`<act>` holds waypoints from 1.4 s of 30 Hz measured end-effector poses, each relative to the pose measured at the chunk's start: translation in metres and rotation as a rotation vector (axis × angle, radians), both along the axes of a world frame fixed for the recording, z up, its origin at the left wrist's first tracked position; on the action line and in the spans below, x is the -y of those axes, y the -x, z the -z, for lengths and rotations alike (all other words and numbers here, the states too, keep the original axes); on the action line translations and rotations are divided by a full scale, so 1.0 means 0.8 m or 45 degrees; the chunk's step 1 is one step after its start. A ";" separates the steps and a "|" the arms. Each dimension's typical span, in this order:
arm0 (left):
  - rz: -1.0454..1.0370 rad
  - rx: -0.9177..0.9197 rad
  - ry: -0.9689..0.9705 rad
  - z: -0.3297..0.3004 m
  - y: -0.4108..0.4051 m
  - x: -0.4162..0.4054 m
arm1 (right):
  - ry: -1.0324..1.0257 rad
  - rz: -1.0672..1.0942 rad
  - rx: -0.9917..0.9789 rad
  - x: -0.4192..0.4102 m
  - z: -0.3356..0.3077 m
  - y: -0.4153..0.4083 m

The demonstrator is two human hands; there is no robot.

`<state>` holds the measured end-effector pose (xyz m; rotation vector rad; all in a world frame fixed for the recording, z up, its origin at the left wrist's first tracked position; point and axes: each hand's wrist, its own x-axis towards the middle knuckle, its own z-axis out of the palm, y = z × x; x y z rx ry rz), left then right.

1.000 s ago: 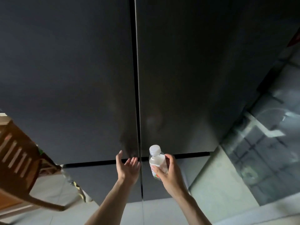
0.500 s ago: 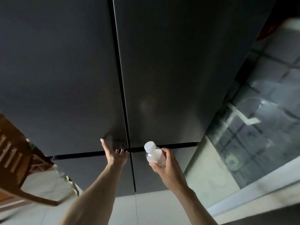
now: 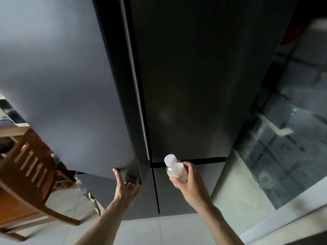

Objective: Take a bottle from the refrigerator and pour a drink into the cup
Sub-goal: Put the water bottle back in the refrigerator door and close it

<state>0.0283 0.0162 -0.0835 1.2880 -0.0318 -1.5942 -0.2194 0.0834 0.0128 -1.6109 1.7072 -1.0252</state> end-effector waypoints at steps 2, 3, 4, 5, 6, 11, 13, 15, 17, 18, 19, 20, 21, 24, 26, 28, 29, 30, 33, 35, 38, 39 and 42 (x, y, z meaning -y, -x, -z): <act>0.079 0.122 -0.034 0.000 -0.023 -0.024 | 0.025 -0.029 -0.011 0.011 -0.009 -0.014; 0.153 0.176 -0.032 -0.002 -0.037 -0.037 | 0.050 -0.053 -0.017 0.016 -0.013 -0.026; 0.244 0.233 -0.031 -0.005 -0.049 -0.049 | 0.075 -0.069 -0.021 0.019 -0.015 -0.037; 0.326 0.296 -0.036 -0.012 -0.061 -0.060 | 0.087 -0.071 -0.018 0.021 -0.015 -0.048; 0.399 0.362 -0.031 -0.026 -0.074 -0.073 | 0.079 -0.063 -0.003 0.021 -0.016 -0.059; 0.853 1.092 0.168 -0.143 -0.111 -0.152 | 0.016 0.020 0.222 -0.008 0.003 -0.082; 1.188 1.679 0.557 -0.196 -0.105 -0.193 | 0.037 0.085 0.235 -0.020 0.013 -0.081; 1.208 2.394 1.089 -0.247 -0.092 -0.222 | 0.056 0.124 0.203 -0.032 0.020 -0.084; 1.100 2.908 1.530 -0.294 -0.072 -0.222 | 0.037 0.095 0.207 -0.043 0.021 -0.090; 1.034 3.079 1.635 -0.320 -0.061 -0.210 | 0.013 0.068 0.237 -0.047 0.019 -0.095; 0.990 3.265 1.672 -0.340 -0.051 -0.194 | 0.001 0.044 0.267 -0.050 0.016 -0.099; 0.974 3.447 1.652 -0.361 -0.042 -0.177 | 0.006 0.016 0.291 -0.051 0.009 -0.104; 0.998 3.624 1.593 -0.378 -0.036 -0.158 | 0.015 -0.008 0.318 -0.049 0.003 -0.108; 0.975 4.071 1.223 -0.417 -0.043 -0.108 | 0.058 -0.066 0.403 -0.037 -0.023 -0.109; 0.808 4.270 1.014 -0.428 -0.059 -0.092 | 0.089 -0.112 0.462 -0.024 -0.041 -0.099; 0.769 4.357 0.975 -0.424 -0.071 -0.090 | 0.113 -0.179 0.449 -0.015 -0.058 -0.085; 0.783 4.352 1.005 -0.420 -0.077 -0.091 | 0.124 -0.222 0.417 -0.012 -0.065 -0.079; 0.801 4.330 1.054 -0.418 -0.083 -0.092 | 0.135 -0.267 0.394 -0.008 -0.070 -0.073; 0.796 4.236 1.171 -0.423 -0.097 -0.102 | 0.193 -0.371 0.375 0.004 -0.084 -0.069; 0.798 4.207 1.170 -0.424 -0.107 -0.114 | 0.232 -0.436 0.358 0.011 -0.092 -0.078; 0.846 4.195 1.105 -0.423 -0.123 -0.137 | 0.311 -0.545 0.334 0.012 -0.110 -0.102; 0.842 4.199 1.082 -0.423 -0.130 -0.143 | 0.329 -0.575 0.341 0.011 -0.118 -0.110; 0.819 4.234 1.031 -0.422 -0.149 -0.160 | 0.338 -0.661 0.433 0.010 -0.149 -0.136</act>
